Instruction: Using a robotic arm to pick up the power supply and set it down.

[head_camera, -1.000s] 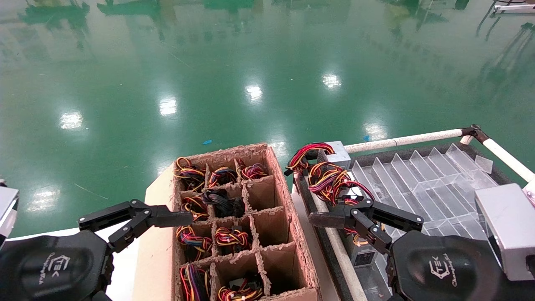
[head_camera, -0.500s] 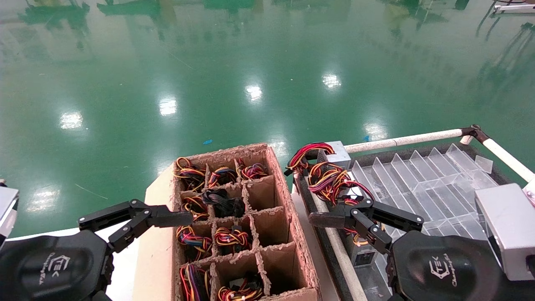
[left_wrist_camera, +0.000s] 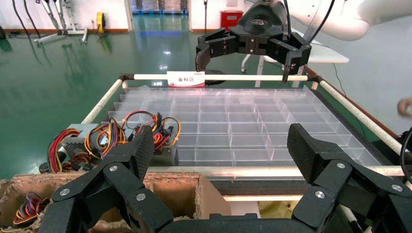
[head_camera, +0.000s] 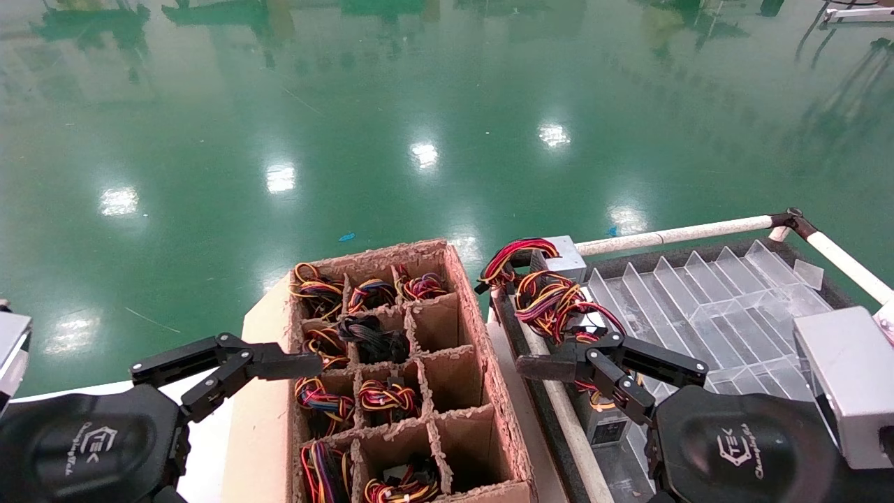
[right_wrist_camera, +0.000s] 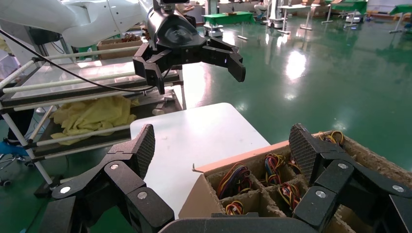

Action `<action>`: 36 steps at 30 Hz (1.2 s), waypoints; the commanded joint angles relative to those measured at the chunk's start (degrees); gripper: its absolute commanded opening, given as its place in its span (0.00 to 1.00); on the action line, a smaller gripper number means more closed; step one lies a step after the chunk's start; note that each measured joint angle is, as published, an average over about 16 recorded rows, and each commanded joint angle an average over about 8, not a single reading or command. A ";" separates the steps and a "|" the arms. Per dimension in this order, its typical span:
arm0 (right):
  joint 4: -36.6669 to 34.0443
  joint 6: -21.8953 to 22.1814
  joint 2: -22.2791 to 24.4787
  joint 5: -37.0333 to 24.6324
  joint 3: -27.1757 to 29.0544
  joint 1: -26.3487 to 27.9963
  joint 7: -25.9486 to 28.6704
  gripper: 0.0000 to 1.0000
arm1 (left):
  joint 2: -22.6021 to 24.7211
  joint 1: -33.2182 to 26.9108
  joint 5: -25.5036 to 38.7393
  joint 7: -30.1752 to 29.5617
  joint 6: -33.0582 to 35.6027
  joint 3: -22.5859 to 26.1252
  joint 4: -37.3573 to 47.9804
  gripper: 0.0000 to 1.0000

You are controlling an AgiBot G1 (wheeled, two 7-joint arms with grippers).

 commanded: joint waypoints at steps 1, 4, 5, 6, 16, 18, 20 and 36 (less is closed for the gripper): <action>0.00 0.00 0.00 0.00 0.00 0.00 0.00 1.00 | 0.00 0.00 0.00 0.00 0.00 0.00 0.00 0.00; 0.00 0.00 0.00 0.00 0.00 0.00 0.00 1.00 | 0.00 0.00 0.00 0.00 0.00 0.00 0.00 0.00; 0.00 0.00 0.00 0.00 0.00 0.00 0.00 1.00 | 0.00 0.00 0.00 0.00 0.00 0.00 0.00 0.00; 0.00 0.00 0.00 0.00 0.00 0.00 0.00 1.00 | 0.00 0.00 0.00 0.00 0.00 0.00 0.00 0.00; -0.89 1.75 -0.32 -1.28 -0.09 0.32 -0.18 1.00 | 0.00 -0.01 0.00 0.00 0.00 0.00 0.01 0.00; -1.83 3.26 -0.91 -2.80 -0.40 0.88 -0.49 1.00 | 0.00 -0.01 0.00 0.01 0.01 0.01 0.02 0.00; -3.18 5.10 -1.94 -4.94 -1.02 1.88 -0.83 1.00 | 0.00 -0.02 -0.01 0.01 0.01 0.02 0.03 0.00; -27.00 13.69 -20.52 -33.72 -14.80 23.76 -8.26 1.00 | -0.01 -0.04 -0.03 0.04 0.00 0.07 0.05 0.00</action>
